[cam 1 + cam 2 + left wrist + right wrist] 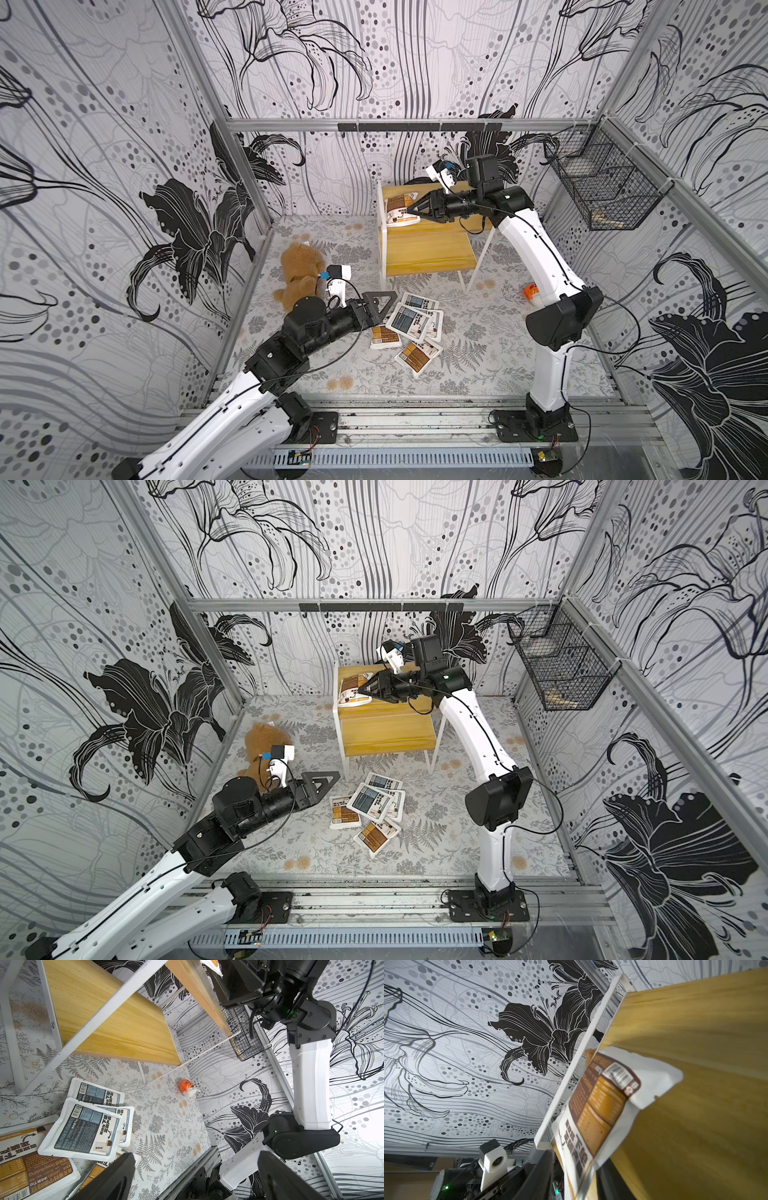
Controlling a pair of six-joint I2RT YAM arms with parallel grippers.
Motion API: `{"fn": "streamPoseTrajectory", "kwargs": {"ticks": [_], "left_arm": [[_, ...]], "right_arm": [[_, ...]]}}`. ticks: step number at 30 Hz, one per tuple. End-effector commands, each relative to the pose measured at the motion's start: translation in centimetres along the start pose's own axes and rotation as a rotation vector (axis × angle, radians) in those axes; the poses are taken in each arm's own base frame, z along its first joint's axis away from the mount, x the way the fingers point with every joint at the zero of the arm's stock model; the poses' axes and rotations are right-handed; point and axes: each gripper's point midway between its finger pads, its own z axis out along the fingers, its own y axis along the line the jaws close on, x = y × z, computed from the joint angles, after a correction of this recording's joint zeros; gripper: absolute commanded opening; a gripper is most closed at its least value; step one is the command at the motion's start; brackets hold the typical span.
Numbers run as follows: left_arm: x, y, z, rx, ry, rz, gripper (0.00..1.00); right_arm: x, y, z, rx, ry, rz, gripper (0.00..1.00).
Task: Place the bagged coffee beans on the shelf by color
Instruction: Place the bagged coffee beans on the shelf.
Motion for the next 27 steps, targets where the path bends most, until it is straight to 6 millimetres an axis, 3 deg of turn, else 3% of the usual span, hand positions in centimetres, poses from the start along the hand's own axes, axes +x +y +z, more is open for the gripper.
{"fn": "streamPoseTrajectory", "kwargs": {"ticks": [1,7,15,24,27], "left_arm": [[0.0,0.1,-0.1,0.011,0.002,0.021,0.97],[0.1,0.3,0.0,0.01,0.002,0.021,0.97],[0.8,1.5,1.0,-0.009,0.035,0.026,0.97],[2.0,3.3,1.9,-0.022,0.051,0.0,0.97],[2.3,3.9,1.9,-0.033,0.056,-0.008,0.97]], "right_arm": [[-0.2,0.9,-0.7,0.012,-0.011,-0.012,0.45],[-0.2,0.5,-1.8,0.101,-0.037,-0.025,0.59],[0.2,-0.6,-4.9,0.303,-0.091,-0.051,0.72],[1.3,2.2,-8.1,0.319,-0.149,-0.101,0.74],[2.5,3.5,-9.7,0.319,-0.166,-0.115,0.74]]}}
